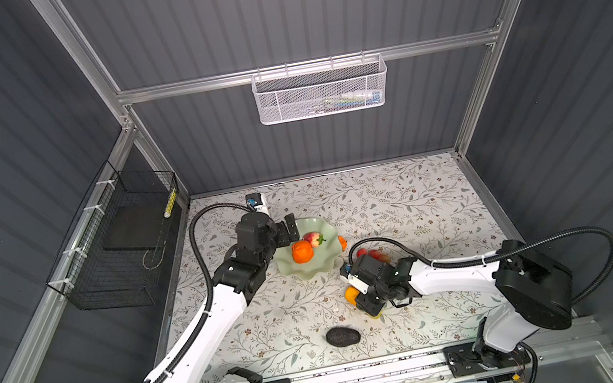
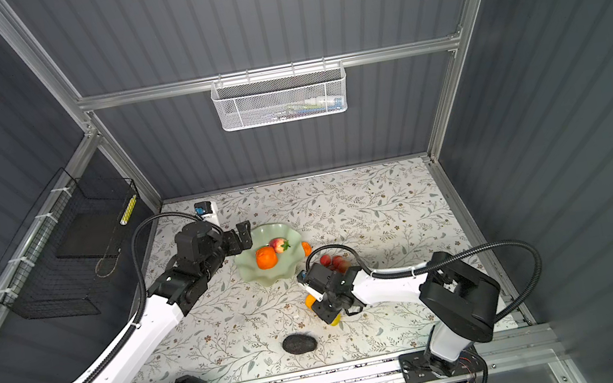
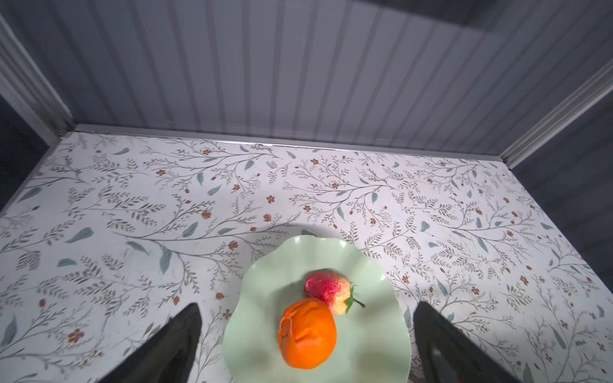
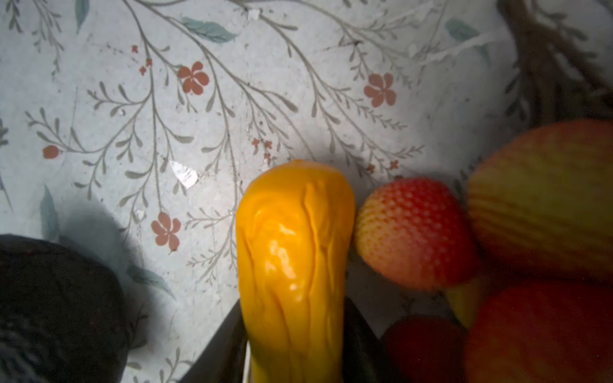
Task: Place and organize the fake fruits in the fruit bowl
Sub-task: 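Grasp the yellow gourd with the right gripper and release it into the bowl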
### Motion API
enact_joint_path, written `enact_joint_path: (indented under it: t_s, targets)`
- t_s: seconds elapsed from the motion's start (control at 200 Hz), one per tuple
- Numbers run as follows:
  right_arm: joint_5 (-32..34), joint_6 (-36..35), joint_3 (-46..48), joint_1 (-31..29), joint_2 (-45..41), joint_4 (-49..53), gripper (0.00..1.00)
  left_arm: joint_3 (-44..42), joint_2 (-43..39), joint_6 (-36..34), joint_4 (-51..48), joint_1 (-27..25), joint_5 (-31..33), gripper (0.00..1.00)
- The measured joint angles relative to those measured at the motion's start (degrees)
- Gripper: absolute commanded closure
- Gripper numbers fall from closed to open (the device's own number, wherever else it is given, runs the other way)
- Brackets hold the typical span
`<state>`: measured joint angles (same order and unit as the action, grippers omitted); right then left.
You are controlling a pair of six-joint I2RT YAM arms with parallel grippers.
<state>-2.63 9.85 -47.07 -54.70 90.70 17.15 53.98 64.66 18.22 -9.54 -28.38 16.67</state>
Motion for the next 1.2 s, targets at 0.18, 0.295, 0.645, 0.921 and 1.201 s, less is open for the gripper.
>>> enact_joint_path:
  t_s: [0.18, 0.295, 0.645, 0.921, 1.201]
  targets:
    - [-0.46, 0.26, -3.43, 0.00, -1.49, 1.92, 0.74, -6.73, -5.49, 2.75, -1.97, 0.00, 2.99, 0.00]
    - [-0.46, 0.28, -8.26, 0.02, -4.50, 3.63, 0.73, -10.19, -8.35, 5.79, -4.87, 0.00, 3.21, 0.00]
    - [-0.07, 1.51, -30.47, 5.51, 9.57, -1.11, 0.72, -15.10, -18.12, 9.97, -11.91, 0.00, -1.97, 0.01]
    - [-1.86, 3.58, -40.04, 10.88, 25.00, -2.14, 0.60, -14.99, -17.75, 5.09, -15.10, 0.00, -10.27, 0.04]
    - [-2.54, 5.73, -40.06, 11.98, 24.26, -2.47, 0.24, -12.55, -10.23, 0.50, -15.21, 0.00, -18.58, 0.13]
